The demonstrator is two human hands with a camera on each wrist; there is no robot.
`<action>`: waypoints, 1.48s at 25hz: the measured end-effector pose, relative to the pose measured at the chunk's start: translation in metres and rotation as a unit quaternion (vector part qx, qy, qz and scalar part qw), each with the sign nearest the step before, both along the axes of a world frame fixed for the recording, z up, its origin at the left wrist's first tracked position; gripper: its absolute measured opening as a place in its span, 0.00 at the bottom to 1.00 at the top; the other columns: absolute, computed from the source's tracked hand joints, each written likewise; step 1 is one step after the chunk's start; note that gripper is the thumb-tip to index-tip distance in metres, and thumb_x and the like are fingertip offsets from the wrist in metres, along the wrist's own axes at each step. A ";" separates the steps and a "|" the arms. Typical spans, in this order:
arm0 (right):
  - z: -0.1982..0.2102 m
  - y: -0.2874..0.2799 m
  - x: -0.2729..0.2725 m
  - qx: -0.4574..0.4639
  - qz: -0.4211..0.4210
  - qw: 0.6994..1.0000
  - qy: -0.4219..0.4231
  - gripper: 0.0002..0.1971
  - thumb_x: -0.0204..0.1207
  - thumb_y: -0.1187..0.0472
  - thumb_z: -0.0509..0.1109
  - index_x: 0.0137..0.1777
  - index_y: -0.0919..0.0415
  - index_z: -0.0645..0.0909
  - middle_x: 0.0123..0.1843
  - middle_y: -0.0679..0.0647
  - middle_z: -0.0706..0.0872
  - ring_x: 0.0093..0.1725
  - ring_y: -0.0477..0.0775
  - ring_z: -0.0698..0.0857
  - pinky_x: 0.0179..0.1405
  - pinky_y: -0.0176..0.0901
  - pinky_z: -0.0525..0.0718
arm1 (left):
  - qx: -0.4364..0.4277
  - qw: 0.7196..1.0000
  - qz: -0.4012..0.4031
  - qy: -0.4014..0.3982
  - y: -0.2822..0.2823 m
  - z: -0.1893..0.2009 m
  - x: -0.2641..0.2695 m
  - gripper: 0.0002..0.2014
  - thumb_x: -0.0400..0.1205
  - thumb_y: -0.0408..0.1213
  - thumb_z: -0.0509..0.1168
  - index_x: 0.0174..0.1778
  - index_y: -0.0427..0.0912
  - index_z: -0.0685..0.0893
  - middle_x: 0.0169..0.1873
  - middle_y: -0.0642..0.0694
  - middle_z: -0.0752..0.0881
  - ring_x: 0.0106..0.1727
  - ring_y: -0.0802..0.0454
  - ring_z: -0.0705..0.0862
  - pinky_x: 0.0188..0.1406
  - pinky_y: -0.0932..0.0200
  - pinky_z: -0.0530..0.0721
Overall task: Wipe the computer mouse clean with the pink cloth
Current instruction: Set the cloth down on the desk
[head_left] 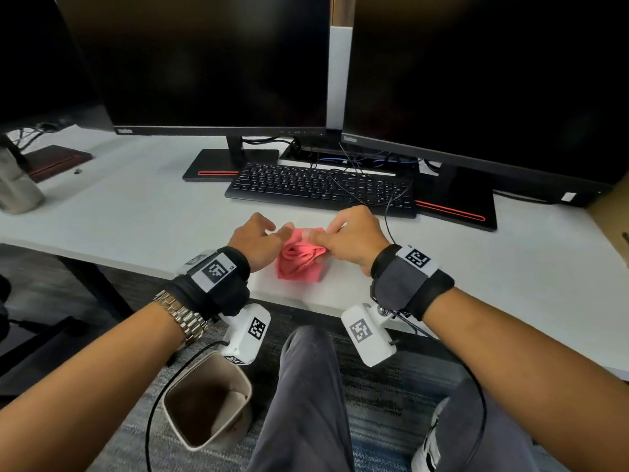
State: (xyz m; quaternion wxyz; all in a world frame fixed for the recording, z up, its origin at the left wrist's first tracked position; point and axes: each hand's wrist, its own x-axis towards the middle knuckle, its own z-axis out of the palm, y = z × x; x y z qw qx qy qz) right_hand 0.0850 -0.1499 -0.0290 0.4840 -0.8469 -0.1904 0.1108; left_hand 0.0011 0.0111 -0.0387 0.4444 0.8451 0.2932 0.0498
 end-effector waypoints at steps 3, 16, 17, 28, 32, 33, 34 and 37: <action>-0.009 0.009 -0.004 -0.043 0.018 0.998 -0.030 0.23 0.67 0.45 0.83 0.37 0.70 0.91 0.38 0.62 0.93 0.44 0.54 0.90 0.49 0.50 0.89 | 0.058 0.998 0.001 -0.023 0.005 -0.001 -0.004 0.23 0.79 0.59 0.63 0.60 0.44 0.78 0.52 0.47 0.86 0.54 0.46 0.84 0.60 0.51 0.81; 0.001 -0.004 0.002 -0.125 0.148 0.977 -0.093 0.06 0.71 0.62 0.82 0.48 0.57 0.95 0.47 0.49 0.94 0.43 0.40 0.86 0.47 0.30 0.78 | 0.282 0.936 -0.180 -0.114 0.016 -0.004 -0.009 0.07 0.76 0.33 0.68 0.41 0.48 0.91 0.41 0.51 0.91 0.44 0.53 0.85 0.51 0.55 0.83; 0.003 -0.010 0.005 -0.111 0.131 0.979 -0.112 0.03 0.70 0.63 0.83 0.44 0.58 0.95 0.43 0.49 0.94 0.37 0.38 0.84 0.44 0.30 0.78 | 0.280 0.936 -0.169 -0.134 0.016 -0.002 -0.009 0.08 0.76 0.32 0.68 0.40 0.48 0.91 0.41 0.51 0.91 0.44 0.53 0.85 0.50 0.57 0.82; 0.034 -0.098 0.014 -0.029 -0.016 0.996 -0.077 0.06 0.73 0.72 0.76 0.36 0.68 0.91 0.33 0.62 0.92 0.28 0.51 0.87 0.26 0.36 0.83 | 0.274 0.928 -0.164 -0.190 -0.023 0.025 0.005 0.04 0.75 0.40 0.75 0.35 0.46 0.91 0.40 0.51 0.90 0.45 0.54 0.84 0.53 0.53 0.82; 0.037 -0.129 0.011 -0.029 -0.044 0.997 -0.056 0.08 0.72 0.80 0.71 0.39 0.73 0.90 0.36 0.65 0.92 0.31 0.55 0.89 0.22 0.27 0.80 | 0.206 0.948 -0.170 -0.173 -0.054 0.031 0.011 0.09 0.74 0.42 0.77 0.33 0.41 0.89 0.34 0.50 0.90 0.38 0.57 0.85 0.42 0.63 0.81; 0.037 -0.137 0.010 -0.030 -0.055 0.997 -0.046 0.07 0.73 0.80 0.70 0.41 0.73 0.90 0.38 0.66 0.92 0.31 0.56 0.89 0.22 0.28 0.81 | 0.165 0.956 -0.180 -0.164 -0.064 0.030 0.016 0.10 0.76 0.41 0.75 0.33 0.40 0.87 0.34 0.48 0.91 0.38 0.55 0.88 0.42 0.59 0.85; 0.035 -0.144 0.011 -0.037 -0.064 0.996 -0.041 0.07 0.74 0.79 0.70 0.43 0.73 0.90 0.39 0.66 0.92 0.31 0.55 0.89 0.22 0.29 0.82 | 0.109 0.965 -0.189 -0.146 -0.075 0.027 0.021 0.10 0.78 0.39 0.72 0.33 0.40 0.84 0.36 0.45 0.92 0.39 0.52 0.90 0.43 0.55 0.89; 0.024 -0.167 0.020 -0.108 -0.074 0.991 -0.040 0.08 0.76 0.75 0.70 0.46 0.71 0.91 0.41 0.62 0.92 0.33 0.49 0.86 0.27 0.30 0.83 | -0.043 0.975 -0.208 -0.065 -0.110 0.014 0.038 0.10 0.84 0.34 0.62 0.36 0.38 0.79 0.45 0.36 0.90 0.43 0.41 0.92 0.47 0.43 0.90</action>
